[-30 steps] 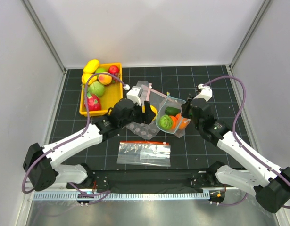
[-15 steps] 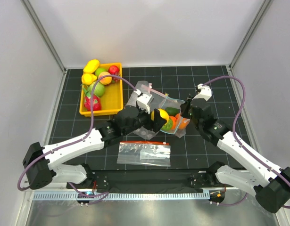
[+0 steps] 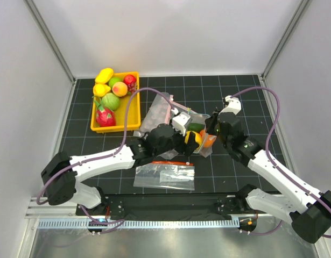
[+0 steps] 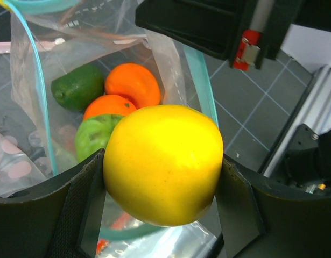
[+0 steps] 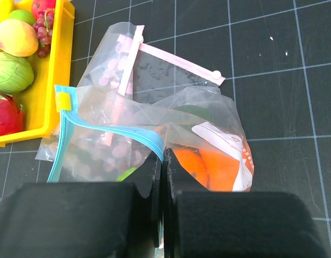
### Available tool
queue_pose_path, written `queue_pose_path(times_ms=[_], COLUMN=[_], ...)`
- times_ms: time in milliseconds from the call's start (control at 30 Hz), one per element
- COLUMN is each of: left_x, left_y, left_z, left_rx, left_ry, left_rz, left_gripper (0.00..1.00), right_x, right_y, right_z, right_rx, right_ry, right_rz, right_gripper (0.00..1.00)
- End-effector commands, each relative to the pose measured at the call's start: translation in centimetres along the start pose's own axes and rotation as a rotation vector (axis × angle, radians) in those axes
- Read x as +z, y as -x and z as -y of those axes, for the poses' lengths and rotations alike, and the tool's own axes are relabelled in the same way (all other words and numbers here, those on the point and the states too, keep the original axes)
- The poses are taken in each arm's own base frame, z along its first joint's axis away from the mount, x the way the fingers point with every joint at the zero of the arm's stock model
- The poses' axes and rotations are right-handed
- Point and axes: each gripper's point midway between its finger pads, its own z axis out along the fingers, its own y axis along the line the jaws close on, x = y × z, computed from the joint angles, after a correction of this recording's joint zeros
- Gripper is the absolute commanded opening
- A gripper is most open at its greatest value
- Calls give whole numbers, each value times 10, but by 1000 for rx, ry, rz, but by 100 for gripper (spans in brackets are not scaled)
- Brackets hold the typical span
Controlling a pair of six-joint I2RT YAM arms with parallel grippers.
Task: Place the food in the zip-top bag and seal the zipper
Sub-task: Place the fake fruit in the zipper food storage bag.
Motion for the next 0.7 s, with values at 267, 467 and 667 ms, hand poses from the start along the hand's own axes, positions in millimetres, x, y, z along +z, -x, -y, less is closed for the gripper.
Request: queue_pose_path(times_ms=[267, 467, 667], left_x=[39, 48, 40], left_y=[62, 58, 61], left_z=[-25, -38, -35], left_rx=[77, 67, 49], left_ry=[222, 279, 277], left_rz=[101, 76, 55], left_gripper=[42, 78, 92], right_x=[-2, -3, -4], right_y=[19, 20, 20], right_z=[-9, -9, -8], right_rx=[43, 46, 45], right_ry=[35, 36, 31], right_rz=[63, 67, 69], right_gripper=[1, 1, 1])
